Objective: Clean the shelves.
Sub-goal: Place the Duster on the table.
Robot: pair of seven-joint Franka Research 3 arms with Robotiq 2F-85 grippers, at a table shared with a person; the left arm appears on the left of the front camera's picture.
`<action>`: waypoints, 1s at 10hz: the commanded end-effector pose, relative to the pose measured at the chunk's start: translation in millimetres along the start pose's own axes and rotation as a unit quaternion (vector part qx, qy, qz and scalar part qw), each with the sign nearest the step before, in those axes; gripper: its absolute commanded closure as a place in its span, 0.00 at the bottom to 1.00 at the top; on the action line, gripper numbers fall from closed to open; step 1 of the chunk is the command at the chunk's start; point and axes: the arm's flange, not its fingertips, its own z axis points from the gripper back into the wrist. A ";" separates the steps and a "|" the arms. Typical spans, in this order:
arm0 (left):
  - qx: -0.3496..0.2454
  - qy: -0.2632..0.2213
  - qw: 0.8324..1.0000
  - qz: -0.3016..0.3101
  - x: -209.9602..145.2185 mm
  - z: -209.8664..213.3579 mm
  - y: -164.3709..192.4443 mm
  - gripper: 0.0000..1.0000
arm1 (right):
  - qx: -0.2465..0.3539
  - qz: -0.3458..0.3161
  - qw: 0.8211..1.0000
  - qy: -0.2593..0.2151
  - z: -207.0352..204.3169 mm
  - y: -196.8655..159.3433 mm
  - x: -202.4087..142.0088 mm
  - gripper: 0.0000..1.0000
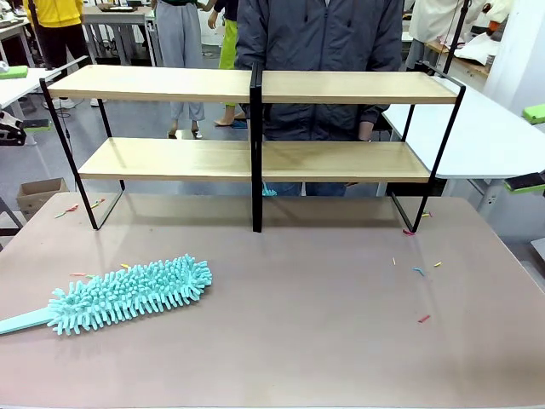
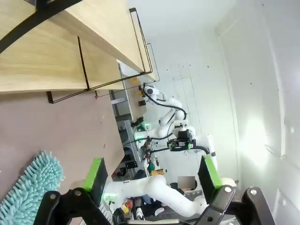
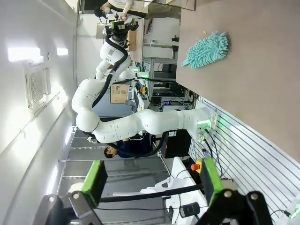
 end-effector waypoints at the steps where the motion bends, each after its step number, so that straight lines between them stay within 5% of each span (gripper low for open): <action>1: -0.007 0.038 0.999 -0.019 7.2 -0.5 2.1 0.00 | 0.008 0.009 1.000 -0.001 -0.1 2.7 1.5 0.00; 10: -0.007 0.038 0.999 -0.019 7.2 -0.5 2.1 0.00 | 0.008 0.009 1.000 -0.001 -0.1 2.7 1.5 0.00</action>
